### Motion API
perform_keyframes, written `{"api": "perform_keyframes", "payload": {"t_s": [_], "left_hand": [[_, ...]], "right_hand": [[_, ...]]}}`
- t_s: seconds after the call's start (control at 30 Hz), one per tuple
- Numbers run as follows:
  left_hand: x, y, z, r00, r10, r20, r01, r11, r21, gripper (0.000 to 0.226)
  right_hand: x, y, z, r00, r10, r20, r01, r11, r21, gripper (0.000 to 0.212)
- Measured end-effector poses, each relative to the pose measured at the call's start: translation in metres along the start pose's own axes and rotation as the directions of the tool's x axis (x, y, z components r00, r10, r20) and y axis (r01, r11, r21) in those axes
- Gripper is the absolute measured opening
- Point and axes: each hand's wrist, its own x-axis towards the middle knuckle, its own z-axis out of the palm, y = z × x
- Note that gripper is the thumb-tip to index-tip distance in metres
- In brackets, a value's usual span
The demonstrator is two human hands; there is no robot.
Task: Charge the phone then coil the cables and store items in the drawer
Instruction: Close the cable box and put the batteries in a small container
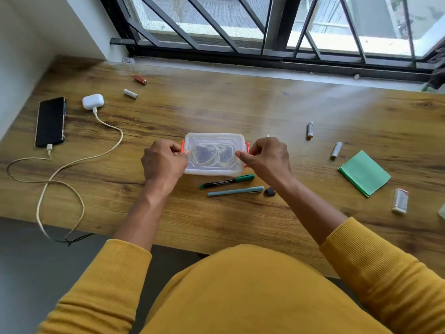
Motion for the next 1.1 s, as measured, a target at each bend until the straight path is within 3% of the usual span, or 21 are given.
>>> {"api": "perform_keyframes", "payload": {"t_s": [0.2,0.53,0.63,0.77,1.1], "left_hand": [[-0.004,-0.005,0.002,0.997,-0.006,-0.082,0.003,0.999,-0.046,0.018],[-0.007,-0.004,0.008,0.995,0.006,-0.100,-0.005,1.000,0.006,0.018],[-0.009,-0.006,0.010,0.995,0.008,-0.097,-0.009,1.000,-0.006,0.018],[-0.016,-0.011,0.012,0.992,-0.061,-0.109,0.045,0.989,-0.141,0.017],[-0.019,0.029,0.014,0.989,0.004,-0.145,-0.056,0.934,-0.353,0.021]], "right_hand": [[-0.012,-0.001,0.015,0.979,-0.074,-0.190,0.049,0.990,-0.135,0.034],[-0.019,-0.006,0.025,0.962,-0.183,-0.204,0.115,0.945,-0.305,0.025],[-0.017,-0.005,0.022,0.975,-0.097,-0.199,0.060,0.981,-0.184,0.023],[-0.009,-0.008,0.014,0.988,0.133,-0.076,-0.118,0.977,0.178,0.023],[-0.003,0.001,-0.019,0.973,0.197,-0.123,-0.138,0.917,0.374,0.034]]}}
